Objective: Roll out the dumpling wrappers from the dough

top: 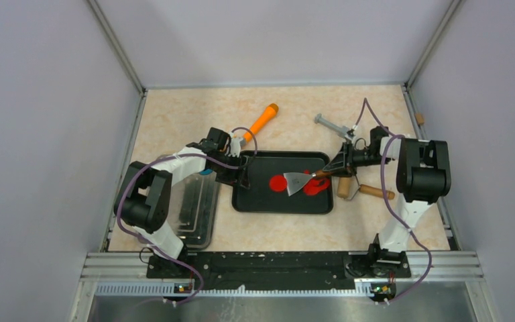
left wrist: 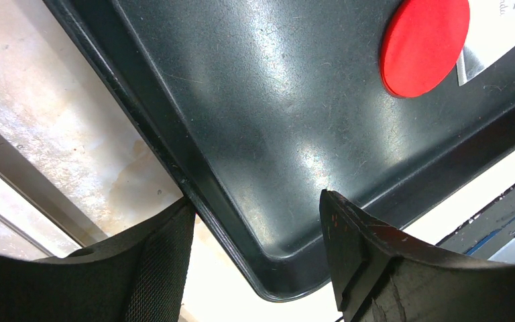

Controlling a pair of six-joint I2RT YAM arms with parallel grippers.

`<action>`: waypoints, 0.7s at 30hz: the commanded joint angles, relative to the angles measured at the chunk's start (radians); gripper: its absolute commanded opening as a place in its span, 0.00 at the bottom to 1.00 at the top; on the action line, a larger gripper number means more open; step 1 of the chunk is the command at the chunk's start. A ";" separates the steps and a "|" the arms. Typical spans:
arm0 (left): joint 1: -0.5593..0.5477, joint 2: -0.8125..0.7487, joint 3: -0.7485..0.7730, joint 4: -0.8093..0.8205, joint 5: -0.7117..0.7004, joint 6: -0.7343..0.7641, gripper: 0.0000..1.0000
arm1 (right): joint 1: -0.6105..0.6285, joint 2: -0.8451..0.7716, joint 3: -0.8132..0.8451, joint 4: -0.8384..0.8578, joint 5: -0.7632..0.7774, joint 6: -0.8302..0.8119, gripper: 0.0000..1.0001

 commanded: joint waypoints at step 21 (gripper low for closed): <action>0.004 0.014 -0.007 0.028 0.024 0.004 0.72 | 0.076 0.082 0.010 0.110 0.090 -0.025 0.00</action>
